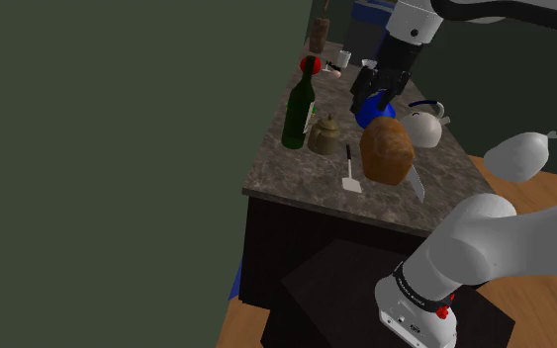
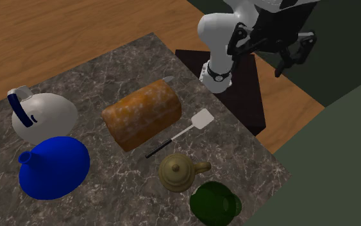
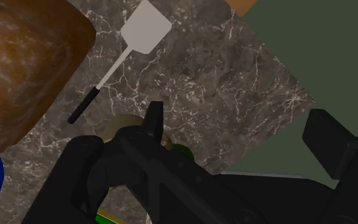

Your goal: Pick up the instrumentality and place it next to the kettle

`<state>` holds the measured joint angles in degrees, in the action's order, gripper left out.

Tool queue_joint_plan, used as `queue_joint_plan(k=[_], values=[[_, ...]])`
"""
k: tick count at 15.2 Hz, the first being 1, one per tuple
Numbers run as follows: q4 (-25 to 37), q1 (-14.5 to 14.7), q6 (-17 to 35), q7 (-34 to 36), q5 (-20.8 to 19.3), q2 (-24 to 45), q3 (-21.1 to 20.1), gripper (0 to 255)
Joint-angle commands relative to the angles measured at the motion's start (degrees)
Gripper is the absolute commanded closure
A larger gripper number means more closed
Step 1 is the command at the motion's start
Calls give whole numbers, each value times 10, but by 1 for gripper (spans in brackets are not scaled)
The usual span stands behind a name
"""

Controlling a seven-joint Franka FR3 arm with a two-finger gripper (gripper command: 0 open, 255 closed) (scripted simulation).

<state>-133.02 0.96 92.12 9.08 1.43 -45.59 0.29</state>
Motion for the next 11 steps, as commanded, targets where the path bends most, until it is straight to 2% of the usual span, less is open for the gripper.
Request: queue_joint_plan(k=[1,11], values=[[0,0,0,0,0,0,0,0],[-125,-77,177,104,-23,59,10,0]])
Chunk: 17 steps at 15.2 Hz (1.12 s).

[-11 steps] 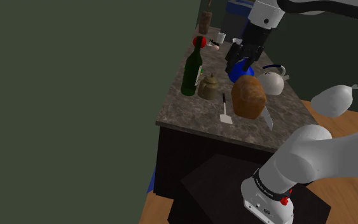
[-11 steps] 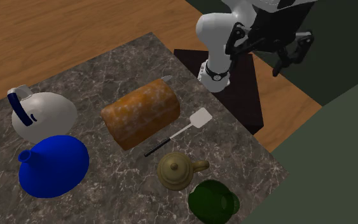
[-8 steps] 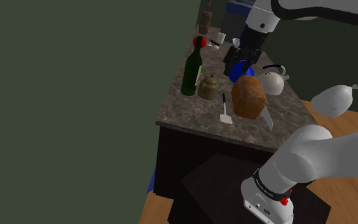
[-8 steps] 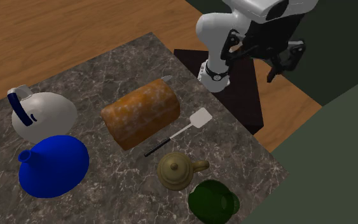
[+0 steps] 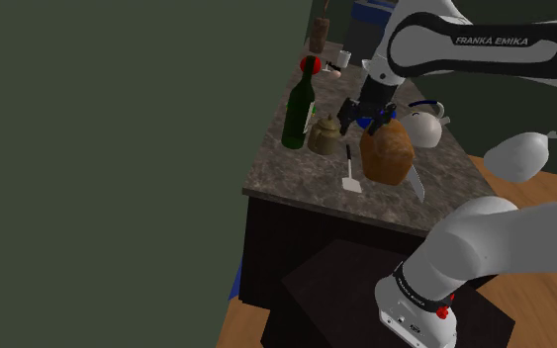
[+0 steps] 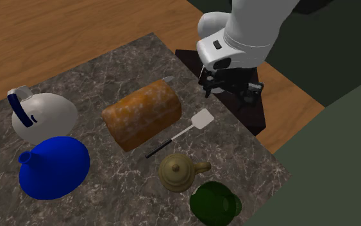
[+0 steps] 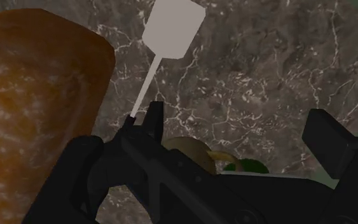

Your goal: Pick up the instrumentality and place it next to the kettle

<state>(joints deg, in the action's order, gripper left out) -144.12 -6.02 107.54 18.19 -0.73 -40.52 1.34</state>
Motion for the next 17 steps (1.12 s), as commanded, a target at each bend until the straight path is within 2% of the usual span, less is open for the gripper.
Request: queue_joint_plan(k=[1,12,17], values=[[-24,-15,41,24,-4,17,1,0],[-104,-106,248,145,-37,155,20,0],[-119,-111,291,147,-38,183,20,0]])
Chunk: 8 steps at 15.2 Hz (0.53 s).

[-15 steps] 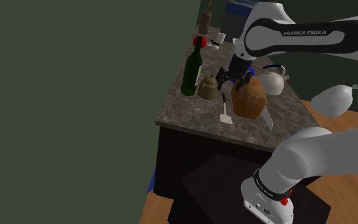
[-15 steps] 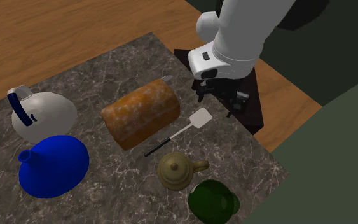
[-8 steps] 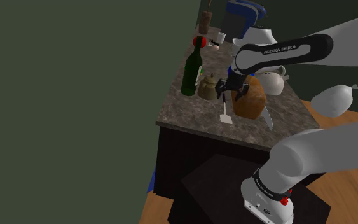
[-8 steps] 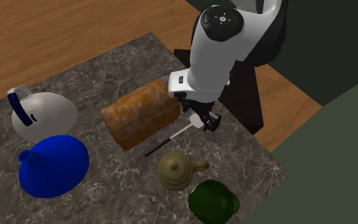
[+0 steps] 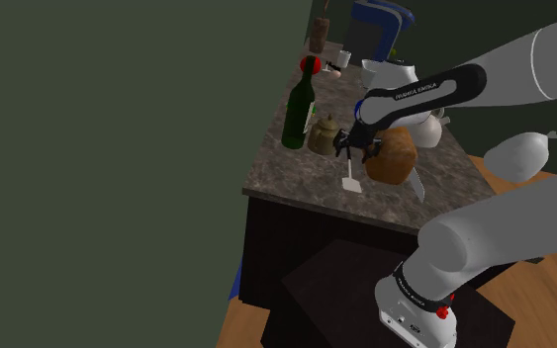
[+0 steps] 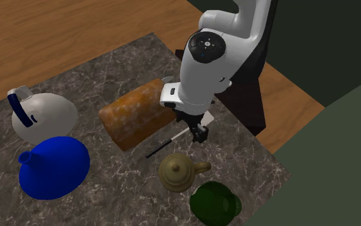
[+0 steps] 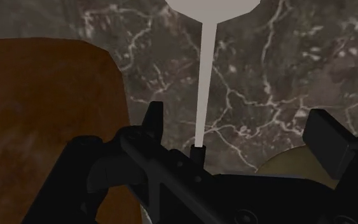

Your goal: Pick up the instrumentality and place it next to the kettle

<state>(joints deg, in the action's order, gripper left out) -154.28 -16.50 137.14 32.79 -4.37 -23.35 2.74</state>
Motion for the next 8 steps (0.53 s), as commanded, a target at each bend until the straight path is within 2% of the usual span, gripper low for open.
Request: queue_joint_plan(k=[1,3,8], values=[[-20,-7,5,1,-2,18,6,0],[-27,-8,31,1,-2,37,5,0],[-27,-8,31,1,-2,37,5,0]])
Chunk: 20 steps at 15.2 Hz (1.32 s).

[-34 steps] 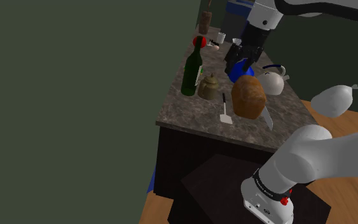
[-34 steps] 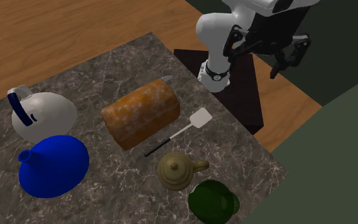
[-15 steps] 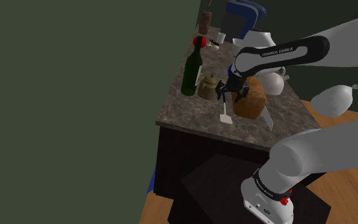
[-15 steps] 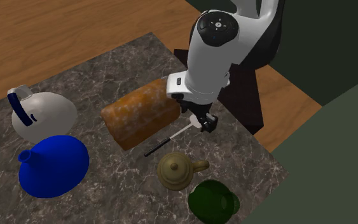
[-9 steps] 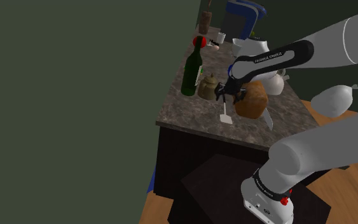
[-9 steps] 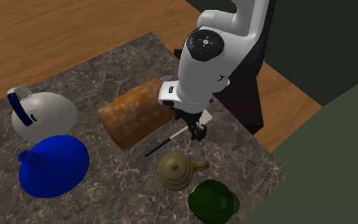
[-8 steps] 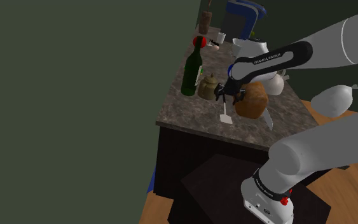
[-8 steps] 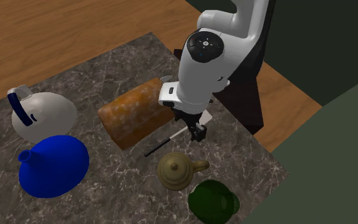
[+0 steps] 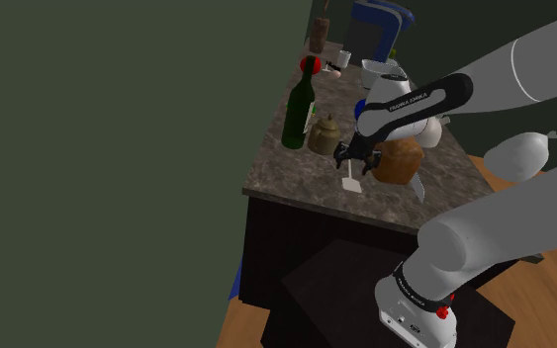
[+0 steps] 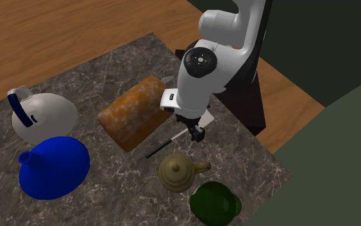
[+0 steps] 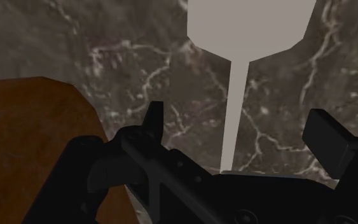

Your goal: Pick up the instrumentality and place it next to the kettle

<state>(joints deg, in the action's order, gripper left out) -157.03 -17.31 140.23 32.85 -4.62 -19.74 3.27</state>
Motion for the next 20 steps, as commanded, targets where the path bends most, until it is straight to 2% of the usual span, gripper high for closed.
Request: queue_joint_plan(k=[1,3,4,13,20], values=[[0,0,0,0,0,1,0,0],[0,0,0,0,0,1,0,0],[0,0,0,0,0,1,0,255],[0,0,0,0,0,1,0,255],[25,2,-69,-2,3,-43,-1,255]])
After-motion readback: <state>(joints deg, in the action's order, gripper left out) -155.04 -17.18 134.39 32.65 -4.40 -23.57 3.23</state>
